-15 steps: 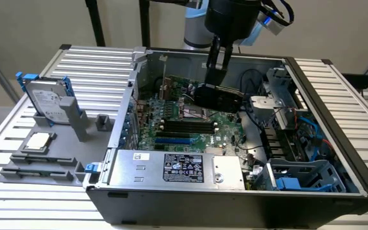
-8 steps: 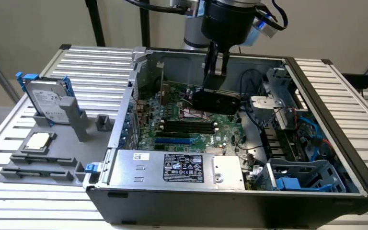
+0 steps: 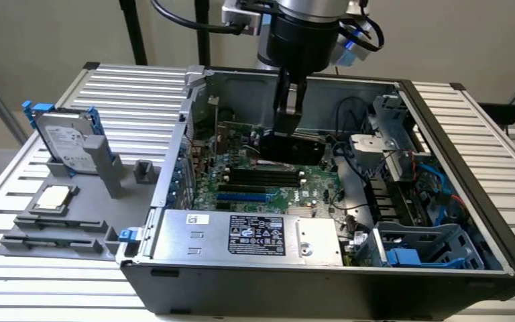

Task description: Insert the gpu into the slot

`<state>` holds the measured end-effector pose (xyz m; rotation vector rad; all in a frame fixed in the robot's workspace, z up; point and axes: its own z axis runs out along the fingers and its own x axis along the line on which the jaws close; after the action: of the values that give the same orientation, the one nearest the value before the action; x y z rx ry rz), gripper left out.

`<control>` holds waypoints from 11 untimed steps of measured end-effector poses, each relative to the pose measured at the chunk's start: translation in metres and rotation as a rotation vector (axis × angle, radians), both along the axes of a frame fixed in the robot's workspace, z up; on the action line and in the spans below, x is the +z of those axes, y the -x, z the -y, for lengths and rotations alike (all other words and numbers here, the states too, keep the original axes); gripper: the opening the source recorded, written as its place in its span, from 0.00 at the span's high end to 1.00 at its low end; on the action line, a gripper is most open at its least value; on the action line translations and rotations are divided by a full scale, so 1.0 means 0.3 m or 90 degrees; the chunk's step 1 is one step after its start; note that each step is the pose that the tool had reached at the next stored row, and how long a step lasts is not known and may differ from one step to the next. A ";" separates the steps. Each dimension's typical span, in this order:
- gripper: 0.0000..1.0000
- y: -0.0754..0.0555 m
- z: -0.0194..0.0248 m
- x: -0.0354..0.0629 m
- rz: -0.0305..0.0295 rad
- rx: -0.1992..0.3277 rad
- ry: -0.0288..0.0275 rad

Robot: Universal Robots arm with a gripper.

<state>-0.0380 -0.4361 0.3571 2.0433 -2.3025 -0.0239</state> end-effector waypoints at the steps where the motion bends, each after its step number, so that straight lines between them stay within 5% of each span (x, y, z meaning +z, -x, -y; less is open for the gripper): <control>1: 0.74 0.007 0.000 -0.006 0.0009 0.001 0.0000; 11: 0.74 0.084 0.009 -0.065 0.0026 0.011 -0.0007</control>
<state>-0.0630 -0.4390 0.3375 2.0654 -2.2877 -0.0201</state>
